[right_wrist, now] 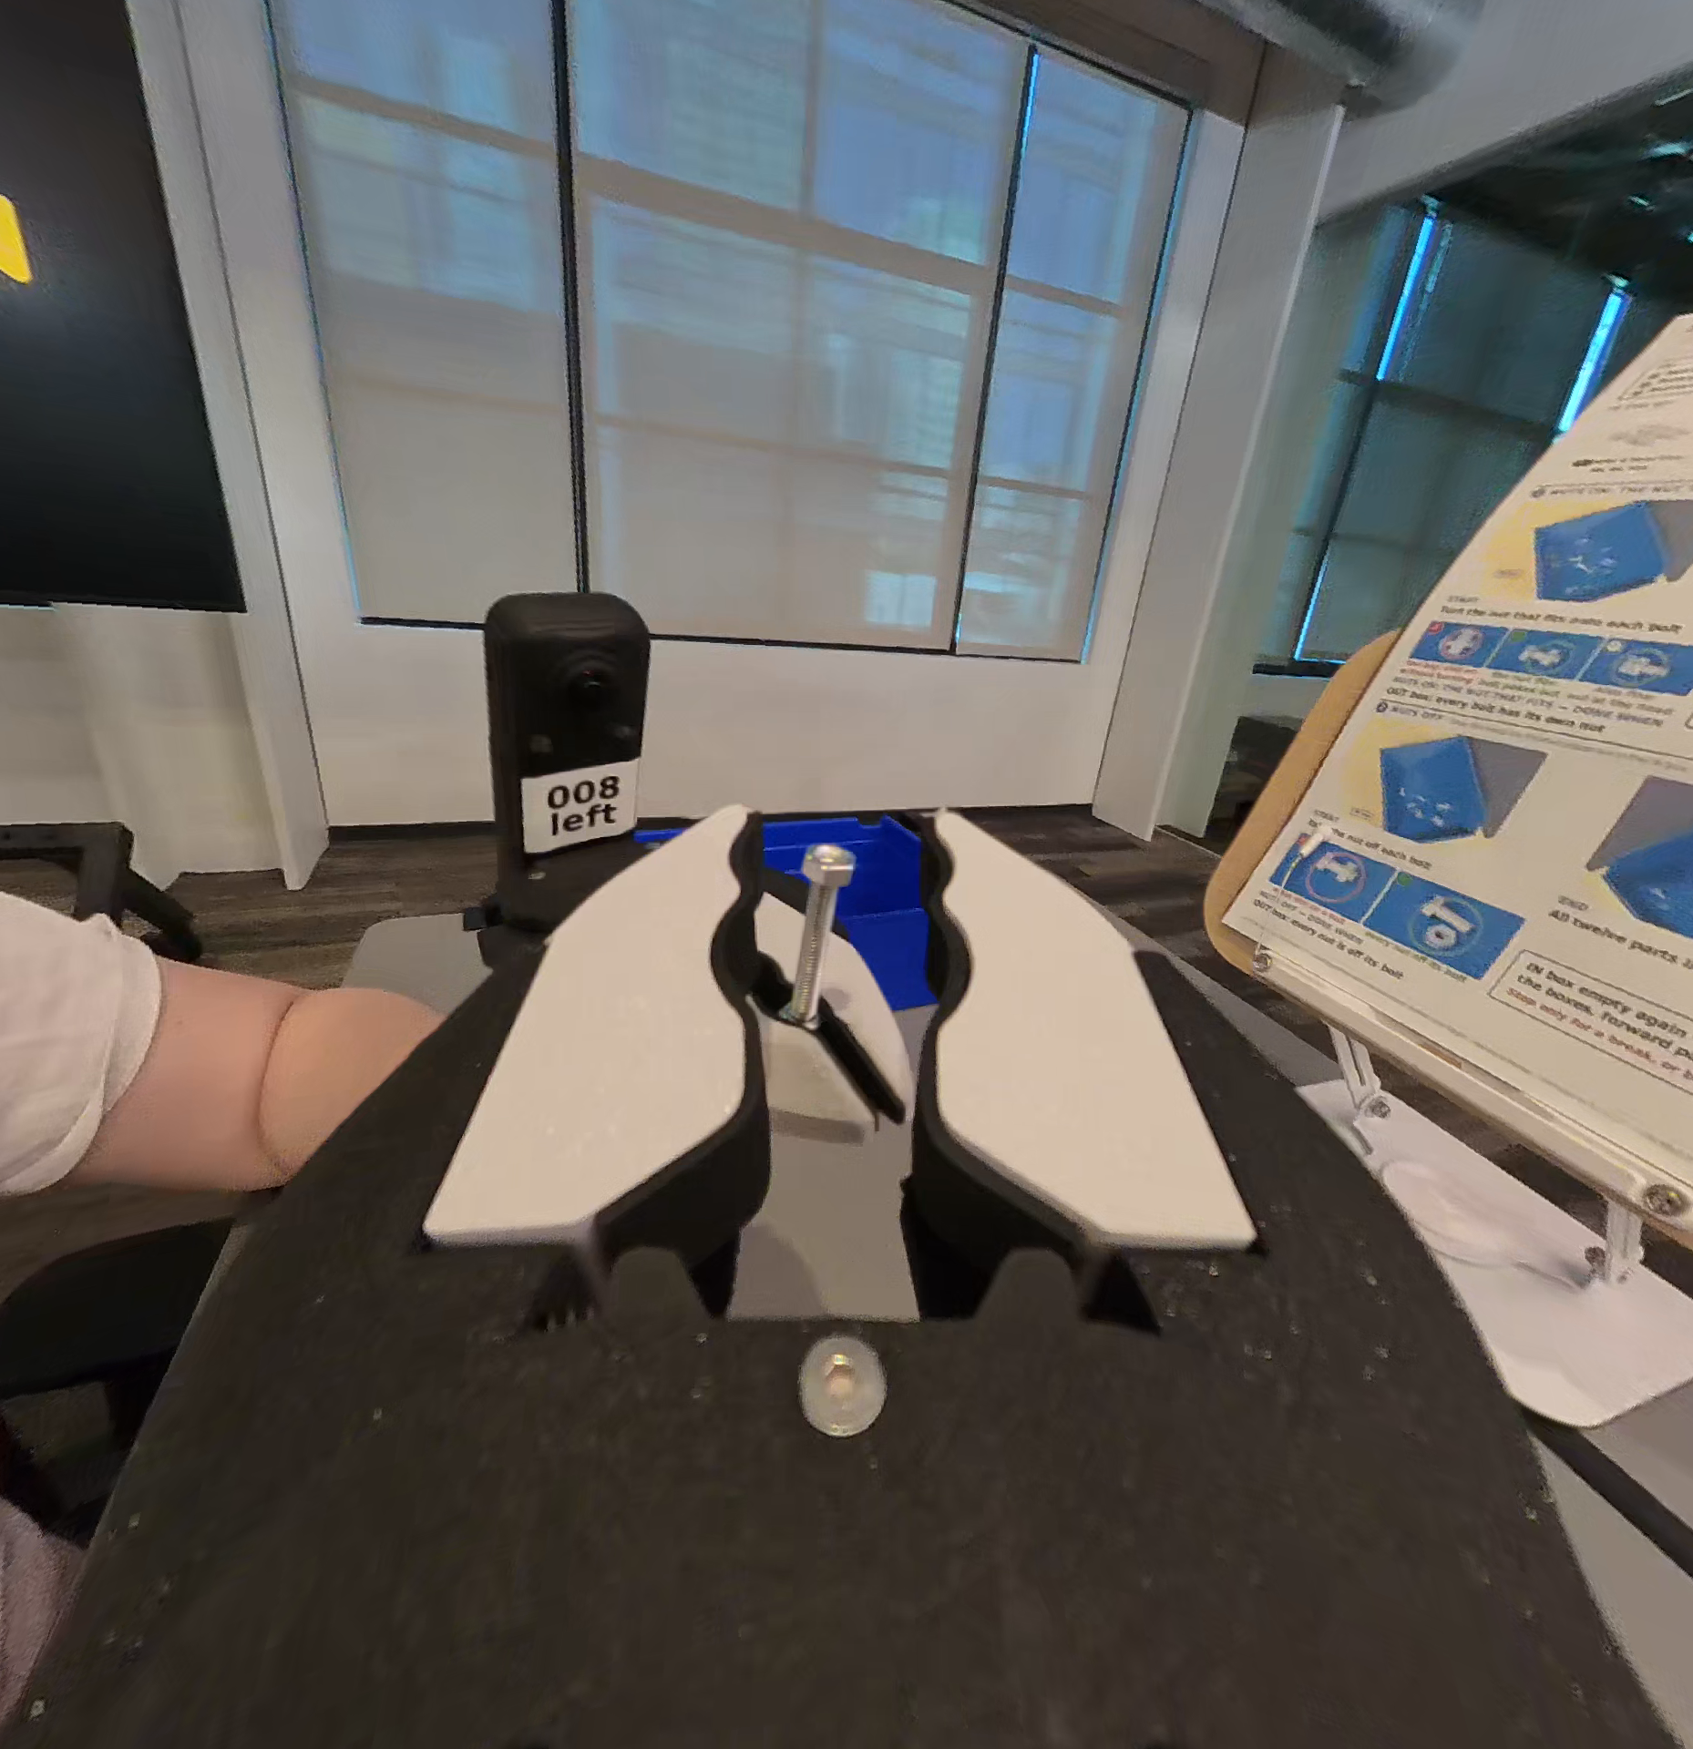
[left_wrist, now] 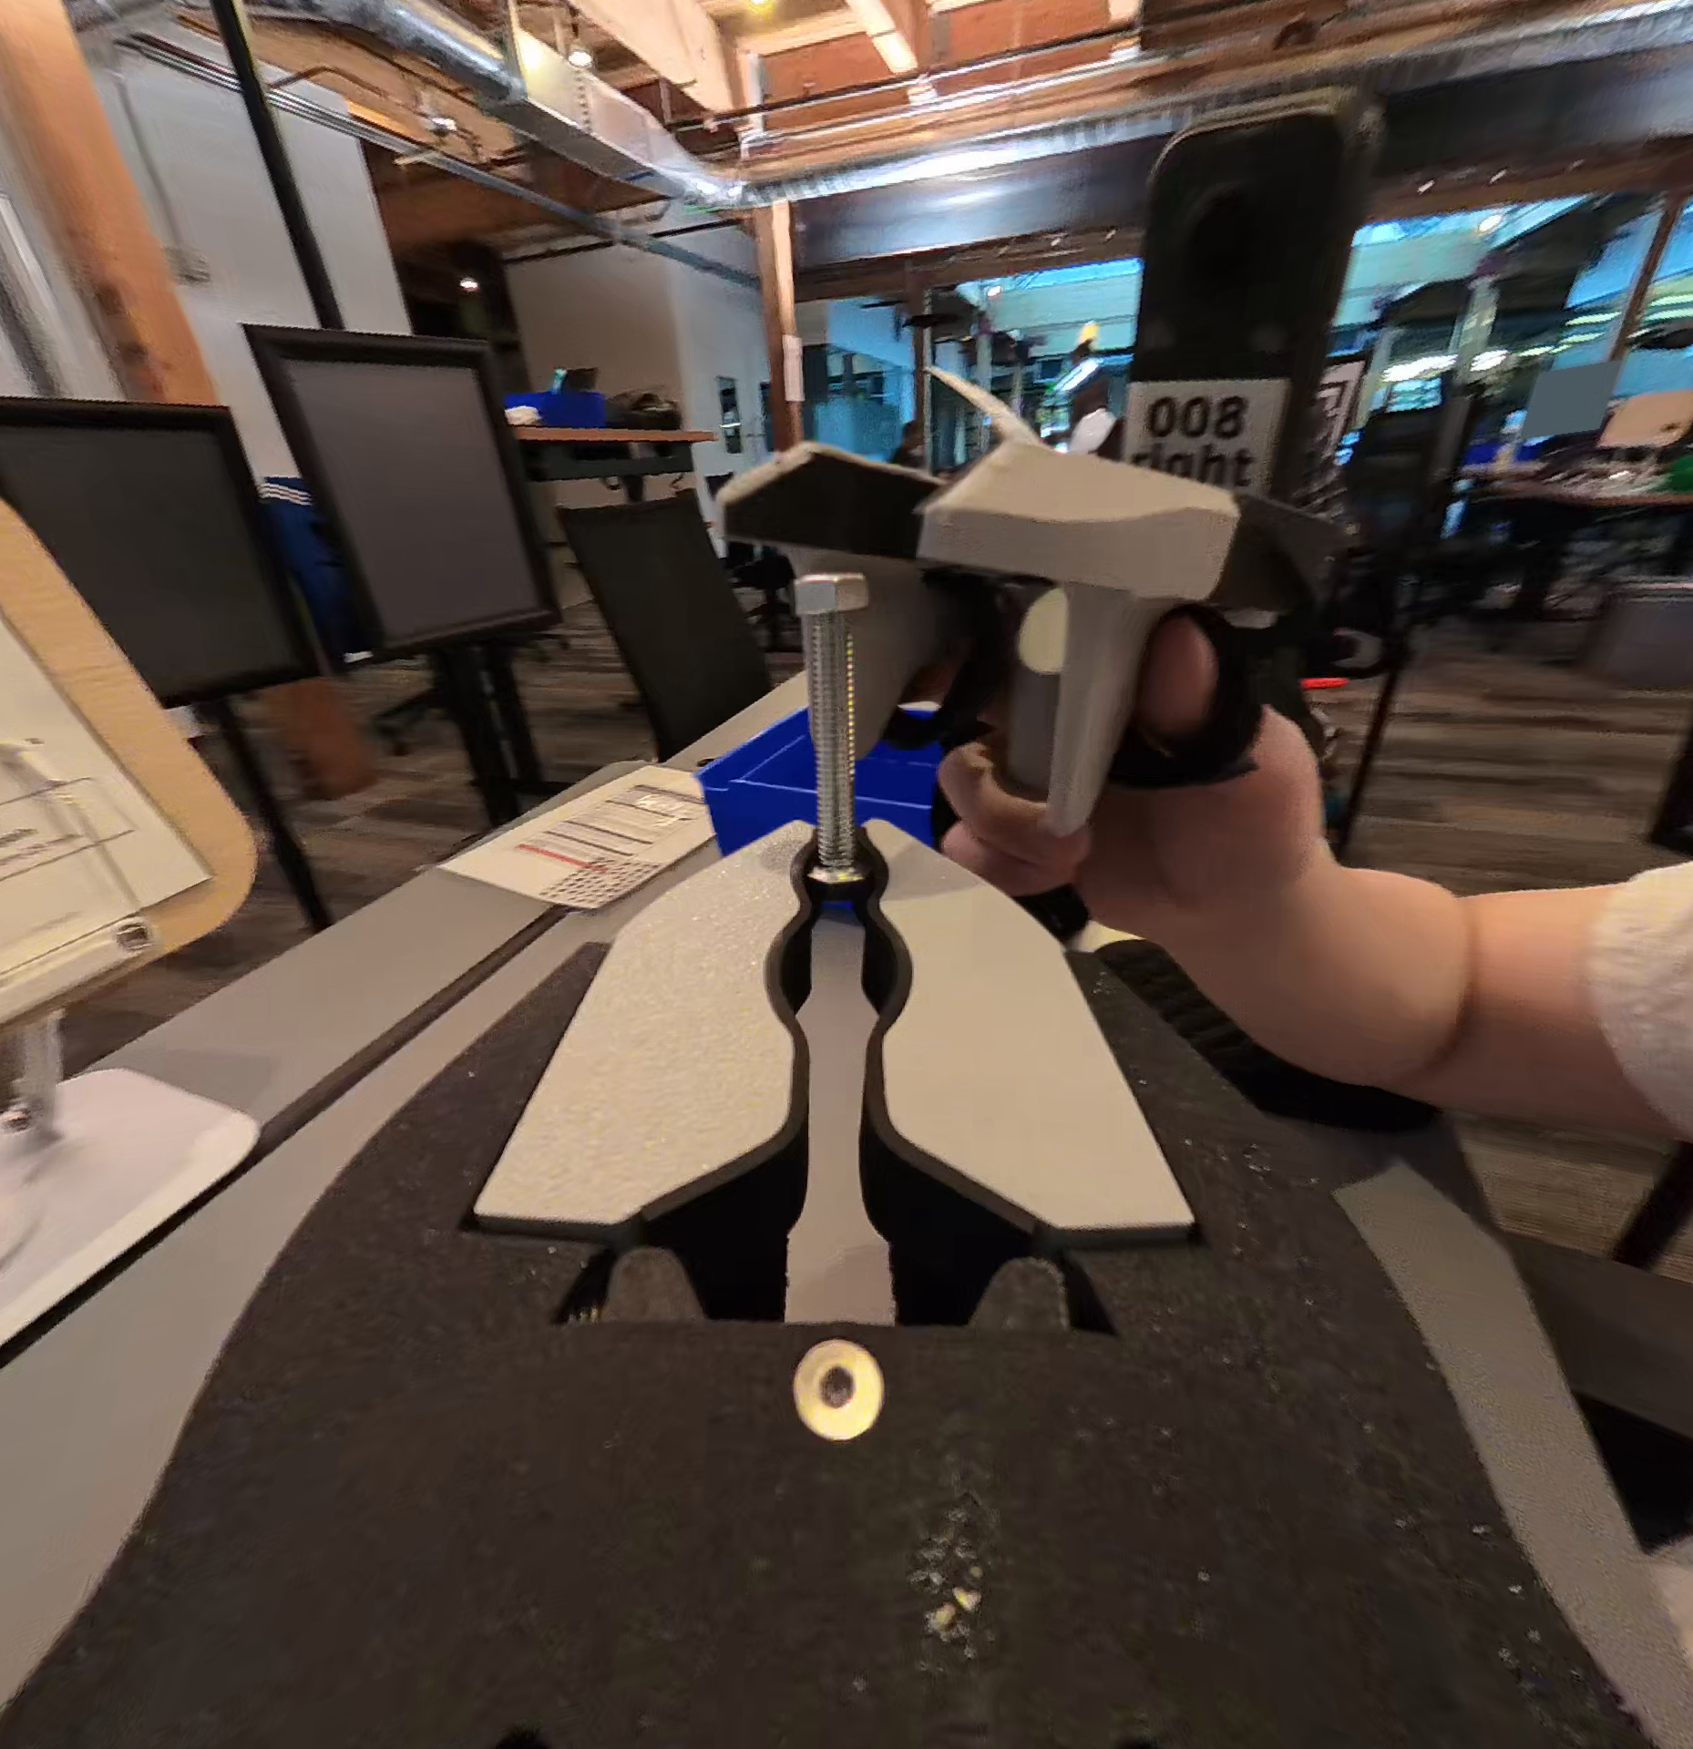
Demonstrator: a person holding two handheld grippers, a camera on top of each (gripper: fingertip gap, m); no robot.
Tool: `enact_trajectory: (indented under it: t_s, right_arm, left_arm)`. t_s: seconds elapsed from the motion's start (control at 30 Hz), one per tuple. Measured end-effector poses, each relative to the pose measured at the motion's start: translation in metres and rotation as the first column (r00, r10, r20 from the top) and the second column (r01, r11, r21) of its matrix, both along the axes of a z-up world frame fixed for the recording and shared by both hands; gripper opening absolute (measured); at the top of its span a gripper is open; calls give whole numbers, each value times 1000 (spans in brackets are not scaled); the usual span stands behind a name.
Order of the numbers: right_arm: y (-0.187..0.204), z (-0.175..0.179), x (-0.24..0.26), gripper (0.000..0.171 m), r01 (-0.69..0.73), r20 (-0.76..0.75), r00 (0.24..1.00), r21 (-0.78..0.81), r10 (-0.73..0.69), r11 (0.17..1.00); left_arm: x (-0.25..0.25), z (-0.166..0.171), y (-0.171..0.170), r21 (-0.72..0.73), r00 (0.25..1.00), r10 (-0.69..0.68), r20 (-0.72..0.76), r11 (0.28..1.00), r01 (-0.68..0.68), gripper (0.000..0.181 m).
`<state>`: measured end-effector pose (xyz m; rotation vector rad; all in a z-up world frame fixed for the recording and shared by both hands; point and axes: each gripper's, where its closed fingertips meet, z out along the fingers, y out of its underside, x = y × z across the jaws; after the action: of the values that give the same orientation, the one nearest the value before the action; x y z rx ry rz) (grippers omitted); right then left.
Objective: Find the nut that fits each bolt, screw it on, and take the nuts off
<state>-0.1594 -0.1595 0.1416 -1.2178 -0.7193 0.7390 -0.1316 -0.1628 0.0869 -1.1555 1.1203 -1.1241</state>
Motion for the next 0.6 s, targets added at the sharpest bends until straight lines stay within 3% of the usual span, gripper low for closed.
enact_trajectory:
  t_s: [0.17, 0.23, 0.33, 0.47, 0.6]
  right_arm:
    - [2, -5, -2, 22, 30, 10, 1000, -48, -30, 998]
    - [-2, -5, -5, 10, -10, 15, 1000, -52, 11, 999]
    - [-7, -5, -8, 10, -65, 29, 997, -43, 66, 997]
    - [-25, 0, -8, 9, -270, 52, 961, -37, 271, 962]
    - [-59, -1, -1, 9, -628, 12, 777, -57, 630, 776]
  left_arm:
    - [-4, 5, 2, 53, 998, 57, 7, 997, -57, 5]
    - [-3, 6, 0, 51, 999, 43, 7, 998, -43, 5]
    - [-2, 6, -6, 42, 1000, -5, 4, 999, 5, 4]
    - [-1, 11, -31, -17, 975, -223, 25, 975, 223, 4]
    - [-6, 10, -76, -88, 843, -537, 28, 839, 537, 4]
